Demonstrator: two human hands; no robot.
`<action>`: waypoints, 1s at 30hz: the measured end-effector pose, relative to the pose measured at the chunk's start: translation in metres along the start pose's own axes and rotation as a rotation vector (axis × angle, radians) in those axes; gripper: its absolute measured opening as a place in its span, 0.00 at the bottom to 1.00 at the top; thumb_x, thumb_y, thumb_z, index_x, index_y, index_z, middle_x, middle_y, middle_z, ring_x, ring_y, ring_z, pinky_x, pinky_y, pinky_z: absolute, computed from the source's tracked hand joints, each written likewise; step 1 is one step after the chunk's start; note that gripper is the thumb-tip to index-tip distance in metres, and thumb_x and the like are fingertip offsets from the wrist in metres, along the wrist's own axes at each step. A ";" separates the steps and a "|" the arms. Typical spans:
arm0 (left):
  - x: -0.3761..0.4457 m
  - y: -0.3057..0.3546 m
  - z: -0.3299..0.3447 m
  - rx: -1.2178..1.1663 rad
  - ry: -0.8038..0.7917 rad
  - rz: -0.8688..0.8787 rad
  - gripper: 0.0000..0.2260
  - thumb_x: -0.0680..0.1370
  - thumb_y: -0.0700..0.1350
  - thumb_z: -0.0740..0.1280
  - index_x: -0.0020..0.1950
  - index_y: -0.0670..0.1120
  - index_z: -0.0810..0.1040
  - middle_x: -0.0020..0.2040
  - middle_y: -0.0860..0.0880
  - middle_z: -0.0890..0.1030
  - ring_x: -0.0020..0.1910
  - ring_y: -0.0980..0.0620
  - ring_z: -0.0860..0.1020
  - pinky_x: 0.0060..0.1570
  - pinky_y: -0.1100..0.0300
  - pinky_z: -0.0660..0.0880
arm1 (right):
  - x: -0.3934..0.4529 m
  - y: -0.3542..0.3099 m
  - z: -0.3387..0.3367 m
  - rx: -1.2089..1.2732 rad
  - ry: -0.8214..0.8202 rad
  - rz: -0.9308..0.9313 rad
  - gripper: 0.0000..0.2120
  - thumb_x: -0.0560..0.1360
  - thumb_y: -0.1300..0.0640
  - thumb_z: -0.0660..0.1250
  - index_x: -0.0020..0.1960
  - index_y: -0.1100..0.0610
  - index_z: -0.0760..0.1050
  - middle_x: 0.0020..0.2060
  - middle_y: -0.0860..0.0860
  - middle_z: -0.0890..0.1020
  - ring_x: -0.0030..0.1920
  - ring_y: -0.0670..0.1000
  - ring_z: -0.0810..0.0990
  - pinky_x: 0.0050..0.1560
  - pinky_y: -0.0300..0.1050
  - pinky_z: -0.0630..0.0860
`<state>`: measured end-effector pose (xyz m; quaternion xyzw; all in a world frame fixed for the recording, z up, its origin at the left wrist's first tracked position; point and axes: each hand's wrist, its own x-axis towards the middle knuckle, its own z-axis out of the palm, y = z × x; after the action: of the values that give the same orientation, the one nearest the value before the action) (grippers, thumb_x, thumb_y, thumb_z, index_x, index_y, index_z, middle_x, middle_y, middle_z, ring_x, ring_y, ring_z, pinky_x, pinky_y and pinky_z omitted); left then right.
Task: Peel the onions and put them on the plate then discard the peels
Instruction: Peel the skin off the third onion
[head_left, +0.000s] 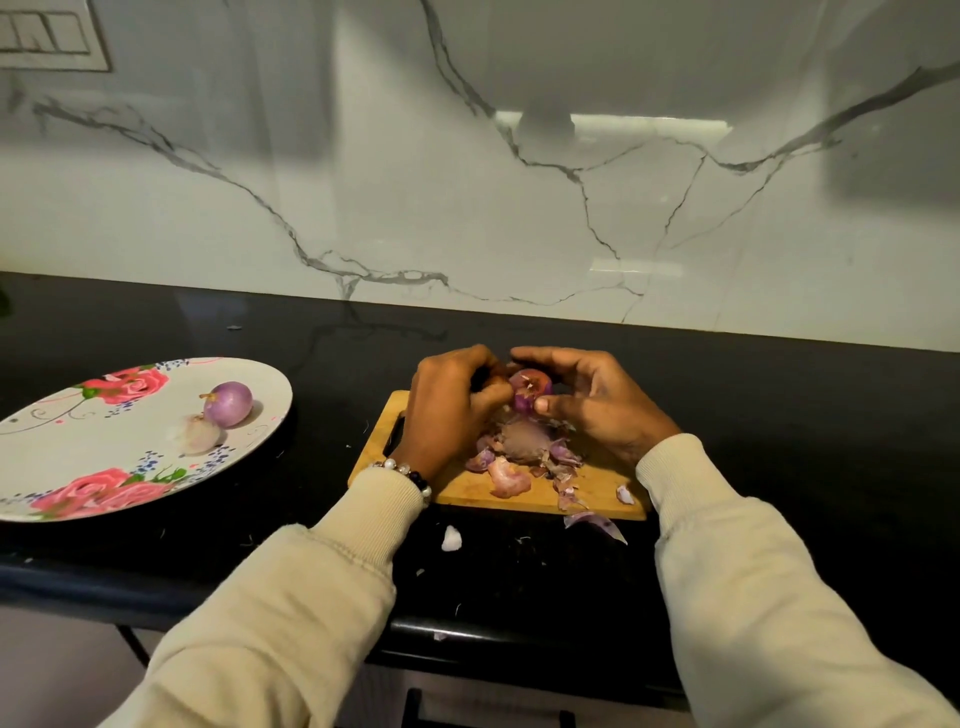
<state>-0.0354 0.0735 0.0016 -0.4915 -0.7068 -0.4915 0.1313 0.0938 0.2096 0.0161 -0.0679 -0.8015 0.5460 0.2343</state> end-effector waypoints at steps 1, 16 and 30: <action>0.000 0.001 0.000 -0.061 0.014 -0.055 0.01 0.73 0.40 0.71 0.43 0.44 0.81 0.36 0.52 0.80 0.36 0.56 0.78 0.36 0.58 0.77 | 0.000 -0.001 0.000 0.018 0.012 -0.016 0.26 0.72 0.74 0.69 0.67 0.58 0.75 0.61 0.53 0.82 0.64 0.51 0.79 0.66 0.54 0.76; 0.006 -0.010 -0.002 -0.068 0.157 -0.232 0.04 0.77 0.42 0.69 0.51 0.46 0.82 0.43 0.52 0.81 0.43 0.56 0.80 0.48 0.54 0.80 | 0.002 -0.004 -0.003 0.115 0.089 -0.118 0.27 0.72 0.77 0.67 0.67 0.57 0.74 0.61 0.55 0.82 0.64 0.53 0.79 0.61 0.47 0.78; 0.005 -0.002 -0.006 0.023 0.025 0.278 0.10 0.75 0.46 0.70 0.55 0.47 0.85 0.43 0.49 0.82 0.36 0.54 0.79 0.37 0.57 0.77 | 0.000 -0.003 -0.004 0.048 0.017 -0.028 0.31 0.71 0.72 0.71 0.71 0.53 0.71 0.62 0.52 0.81 0.64 0.51 0.79 0.67 0.54 0.74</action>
<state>-0.0412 0.0717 0.0066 -0.5768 -0.6359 -0.4666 0.2126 0.0957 0.2119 0.0202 -0.0555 -0.7871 0.5612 0.2502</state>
